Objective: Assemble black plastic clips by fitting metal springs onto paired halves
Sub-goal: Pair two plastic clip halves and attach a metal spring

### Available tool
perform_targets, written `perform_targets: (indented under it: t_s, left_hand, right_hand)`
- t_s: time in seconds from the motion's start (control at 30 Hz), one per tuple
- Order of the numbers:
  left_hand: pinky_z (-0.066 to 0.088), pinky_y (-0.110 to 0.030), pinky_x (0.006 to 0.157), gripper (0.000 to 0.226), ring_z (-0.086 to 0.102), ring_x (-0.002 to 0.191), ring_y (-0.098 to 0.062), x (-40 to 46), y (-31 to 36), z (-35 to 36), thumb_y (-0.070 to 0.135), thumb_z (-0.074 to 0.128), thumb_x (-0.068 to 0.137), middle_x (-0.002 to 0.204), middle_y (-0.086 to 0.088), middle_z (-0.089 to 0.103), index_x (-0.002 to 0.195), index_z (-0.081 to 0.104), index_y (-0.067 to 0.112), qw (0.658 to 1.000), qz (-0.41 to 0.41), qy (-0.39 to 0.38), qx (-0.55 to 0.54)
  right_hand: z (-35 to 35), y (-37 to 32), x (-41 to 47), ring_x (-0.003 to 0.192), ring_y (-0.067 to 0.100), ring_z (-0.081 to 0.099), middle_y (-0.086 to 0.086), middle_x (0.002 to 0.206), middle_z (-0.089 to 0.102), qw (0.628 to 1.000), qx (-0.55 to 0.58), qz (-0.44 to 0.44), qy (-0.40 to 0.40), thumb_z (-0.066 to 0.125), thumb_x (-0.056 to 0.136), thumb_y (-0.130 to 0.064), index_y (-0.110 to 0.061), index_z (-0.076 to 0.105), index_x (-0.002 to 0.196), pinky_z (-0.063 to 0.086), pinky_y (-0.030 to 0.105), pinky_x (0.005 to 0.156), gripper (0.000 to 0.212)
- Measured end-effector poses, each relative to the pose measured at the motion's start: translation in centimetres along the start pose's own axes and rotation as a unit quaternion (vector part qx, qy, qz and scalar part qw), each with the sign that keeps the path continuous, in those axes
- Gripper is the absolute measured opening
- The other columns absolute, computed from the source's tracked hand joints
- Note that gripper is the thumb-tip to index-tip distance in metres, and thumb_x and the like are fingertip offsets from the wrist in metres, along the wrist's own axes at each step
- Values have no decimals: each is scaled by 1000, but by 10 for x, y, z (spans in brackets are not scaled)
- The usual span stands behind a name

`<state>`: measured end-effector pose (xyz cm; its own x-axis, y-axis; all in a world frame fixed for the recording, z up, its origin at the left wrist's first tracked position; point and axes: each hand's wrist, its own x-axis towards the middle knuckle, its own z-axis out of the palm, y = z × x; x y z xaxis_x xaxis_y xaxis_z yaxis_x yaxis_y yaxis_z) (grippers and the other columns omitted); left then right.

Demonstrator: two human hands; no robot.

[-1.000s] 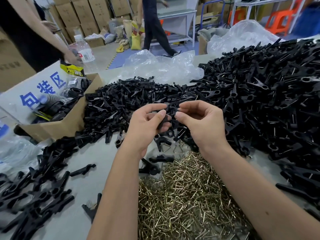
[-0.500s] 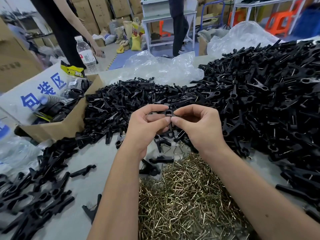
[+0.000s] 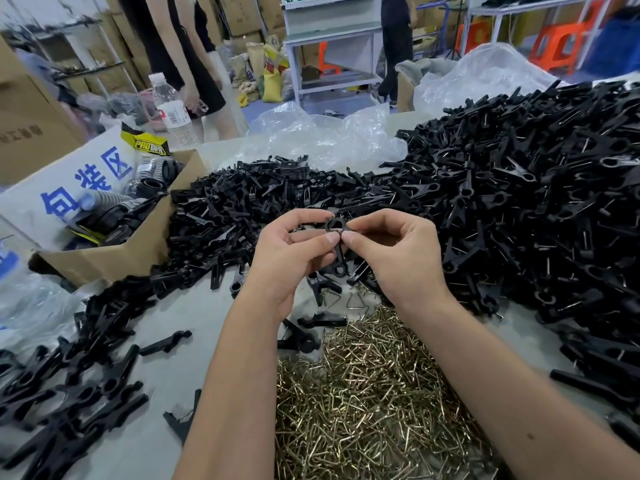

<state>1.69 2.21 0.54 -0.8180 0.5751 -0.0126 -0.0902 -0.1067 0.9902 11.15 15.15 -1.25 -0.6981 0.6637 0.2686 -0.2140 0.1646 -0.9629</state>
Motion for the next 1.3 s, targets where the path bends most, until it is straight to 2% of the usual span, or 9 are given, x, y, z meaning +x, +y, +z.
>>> perform_targets:
  t_s: [0.1,0.23,0.37,0.43,0.6,0.77,0.9,1.1,1.3]
  left_hand:
    - [59,-25,71,27,72,76,-16,0,0,-1,-3,77,87,85,-11,76,111,74,8,1000,5,1,7]
    - [58,-25,71,26,74,81,-21,-1,0,-2,-4,78,86,87,-15,77,108,75,9,1000,12,13,16]
    - [59,-28,72,30,73,77,-21,-1,-1,-2,-6,80,83,80,-11,76,110,74,8,998,30,20,43]
    - [59,-29,73,31,74,77,-21,-1,-1,0,-5,80,83,80,-10,76,110,74,8,998,32,23,50]
    - [59,-27,71,27,74,81,-22,-2,1,-3,-1,80,84,86,-13,77,106,76,13,999,17,7,29]
    - [59,-29,74,28,76,85,-26,-3,1,-6,-2,79,84,89,-17,77,107,76,13,1000,17,5,23]
    - [59,-28,72,28,76,86,-27,-2,0,-1,-3,78,85,87,-14,77,109,75,11,1000,17,11,21]
    - [58,-25,69,25,76,85,-21,-1,-1,4,-2,73,90,95,-15,79,111,72,11,1000,14,4,-13]
    - [57,-24,68,24,76,85,-23,-1,-1,4,-1,77,88,93,-15,79,107,73,12,999,30,11,-7]
  right_hand:
    - [-1,-1,-1,79,17,77,-1,79,79,1000,-2,8,-15,86,82,-9,-20,81,83,62,33,77,12]
    - [-2,-2,0,71,6,73,-4,75,78,999,-24,20,-29,83,84,-10,-21,82,84,57,21,68,11]
    - [-4,-2,2,78,18,76,-2,78,78,998,-50,33,-29,83,84,-13,-21,82,84,64,42,78,9]
    - [-4,-3,1,79,17,76,-3,79,78,998,-51,27,-29,84,84,-13,-22,82,85,64,43,80,8]
    - [-6,-4,2,72,8,73,-4,77,78,998,-43,12,-47,84,84,-13,-21,83,85,58,26,69,8]
    - [-9,-8,2,66,7,67,5,76,77,996,-9,30,-88,82,86,-8,-16,82,85,56,20,65,8]
    - [-11,-9,2,59,3,62,-1,68,74,995,-9,38,-89,81,86,-6,-13,80,84,50,16,60,8]
    - [-8,-10,2,67,10,65,4,74,76,998,6,31,-58,81,85,-7,-17,81,81,54,23,64,10]
    - [-7,-7,2,68,13,68,4,75,76,998,7,18,-55,81,85,-6,-17,80,82,57,28,67,11]
